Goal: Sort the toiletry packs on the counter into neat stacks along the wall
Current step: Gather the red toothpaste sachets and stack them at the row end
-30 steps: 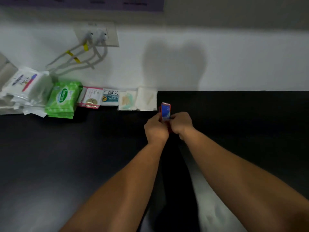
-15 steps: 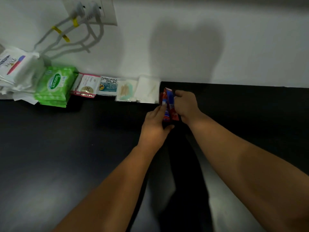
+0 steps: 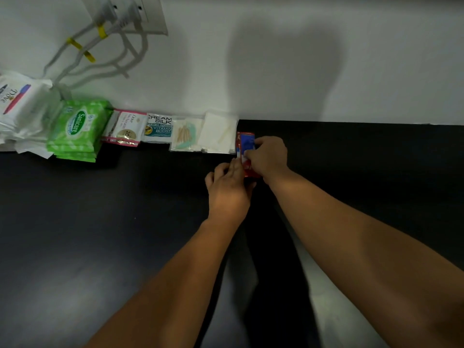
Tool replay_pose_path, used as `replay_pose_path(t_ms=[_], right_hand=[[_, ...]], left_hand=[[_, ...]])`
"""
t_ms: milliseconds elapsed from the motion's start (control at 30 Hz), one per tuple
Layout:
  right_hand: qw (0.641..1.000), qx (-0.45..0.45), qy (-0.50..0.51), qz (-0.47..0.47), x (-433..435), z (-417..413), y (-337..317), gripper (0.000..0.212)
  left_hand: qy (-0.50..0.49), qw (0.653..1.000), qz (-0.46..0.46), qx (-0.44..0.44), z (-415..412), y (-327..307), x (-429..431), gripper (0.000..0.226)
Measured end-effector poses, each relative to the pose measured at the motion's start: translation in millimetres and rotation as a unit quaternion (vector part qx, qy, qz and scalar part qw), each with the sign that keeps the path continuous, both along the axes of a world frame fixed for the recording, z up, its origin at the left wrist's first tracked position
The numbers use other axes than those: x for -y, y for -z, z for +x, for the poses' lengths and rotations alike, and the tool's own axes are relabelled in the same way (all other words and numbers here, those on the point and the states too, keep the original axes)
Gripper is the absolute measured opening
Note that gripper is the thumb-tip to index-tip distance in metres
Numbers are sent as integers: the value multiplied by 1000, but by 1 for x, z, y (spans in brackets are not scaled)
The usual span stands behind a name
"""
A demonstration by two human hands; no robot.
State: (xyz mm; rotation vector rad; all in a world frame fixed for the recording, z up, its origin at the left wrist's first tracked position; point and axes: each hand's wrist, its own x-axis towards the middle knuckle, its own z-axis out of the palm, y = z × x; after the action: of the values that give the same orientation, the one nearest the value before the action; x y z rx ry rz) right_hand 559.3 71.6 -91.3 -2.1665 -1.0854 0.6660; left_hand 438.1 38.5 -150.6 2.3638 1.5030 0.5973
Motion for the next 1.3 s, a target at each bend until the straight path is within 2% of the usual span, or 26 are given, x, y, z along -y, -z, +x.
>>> replay_pose_path(t_ms=[133,233,400,500,667,900,1167,1300], right_hand=[[998,51,-8,-34,-4,0,2,33],[999,28,3,-29,-4,0,4,27],[999,2,-19,-33,3,-1,6,22],[1000,-14,-15,-11,9,-4,6,23],[1000,-9,-4,13,11,-5,8,18],[1000,20,8,22,12,-7,10,24],[999,24,-2,21,14,-9,13,29],[998,50,-19,28,14,-10,14,26]], left_hand=[[-30,999,-21,22,-1,0,1,55],[-39,997,-24,67,-3,-3,-2,50],[-26,997,2,68,-5,-5,-5,41],[-24,998,-13,64,-6,-9,-4,47],[-7,998,-52,28,-3,-14,-3,72],[30,997,-67,-22,-2,-16,-2,74],[3,999,-50,-17,0,-15,-4,64],[-5,997,-75,4,2,-16,-5,68]])
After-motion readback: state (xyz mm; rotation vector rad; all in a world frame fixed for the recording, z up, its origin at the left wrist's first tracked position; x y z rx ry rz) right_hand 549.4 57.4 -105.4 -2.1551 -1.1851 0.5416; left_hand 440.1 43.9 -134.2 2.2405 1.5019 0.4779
